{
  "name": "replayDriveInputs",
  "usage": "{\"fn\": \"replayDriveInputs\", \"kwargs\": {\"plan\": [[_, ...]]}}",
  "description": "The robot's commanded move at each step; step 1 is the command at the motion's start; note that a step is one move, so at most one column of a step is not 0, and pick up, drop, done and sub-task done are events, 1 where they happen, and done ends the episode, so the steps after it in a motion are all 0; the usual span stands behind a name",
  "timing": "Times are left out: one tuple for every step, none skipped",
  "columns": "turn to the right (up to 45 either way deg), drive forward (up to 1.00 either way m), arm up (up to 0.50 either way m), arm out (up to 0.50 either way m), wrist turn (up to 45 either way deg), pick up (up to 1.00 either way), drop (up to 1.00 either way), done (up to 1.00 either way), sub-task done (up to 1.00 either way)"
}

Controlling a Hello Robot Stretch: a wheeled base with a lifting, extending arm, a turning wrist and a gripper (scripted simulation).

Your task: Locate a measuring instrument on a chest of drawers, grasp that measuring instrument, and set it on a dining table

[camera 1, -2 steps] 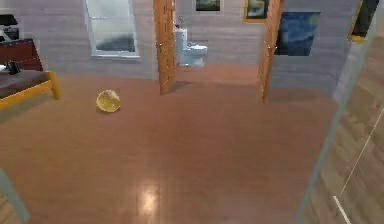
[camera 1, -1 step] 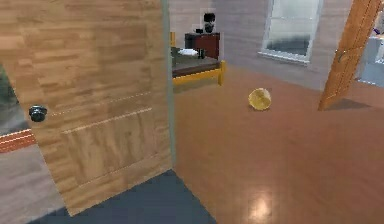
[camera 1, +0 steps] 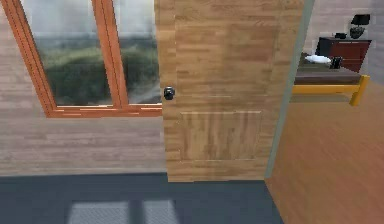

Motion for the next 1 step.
{"fn": "replayDriveInputs", "kwargs": {"plan": [[0.0, 0.10, 0.00, 0.00, 0.0, 0.00, 0.00, 0.00, 0.00]]}}
